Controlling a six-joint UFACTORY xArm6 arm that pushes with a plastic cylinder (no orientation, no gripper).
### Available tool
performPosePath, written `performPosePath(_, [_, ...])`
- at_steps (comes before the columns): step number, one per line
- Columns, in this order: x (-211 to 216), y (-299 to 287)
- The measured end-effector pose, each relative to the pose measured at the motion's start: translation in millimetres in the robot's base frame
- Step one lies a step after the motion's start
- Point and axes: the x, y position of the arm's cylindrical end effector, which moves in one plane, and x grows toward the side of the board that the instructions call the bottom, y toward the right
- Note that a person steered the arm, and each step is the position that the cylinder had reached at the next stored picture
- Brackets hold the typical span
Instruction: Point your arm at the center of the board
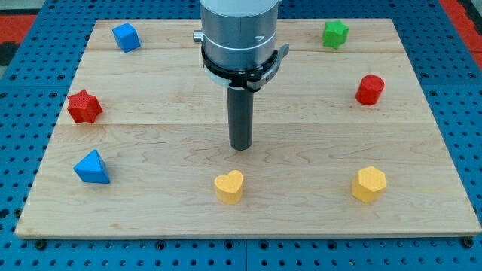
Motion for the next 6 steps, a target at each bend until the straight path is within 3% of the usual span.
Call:
performPosePath(1, [-1,0])
performPosePath(3, [-57,0])
performPosePath(6, [-66,1])
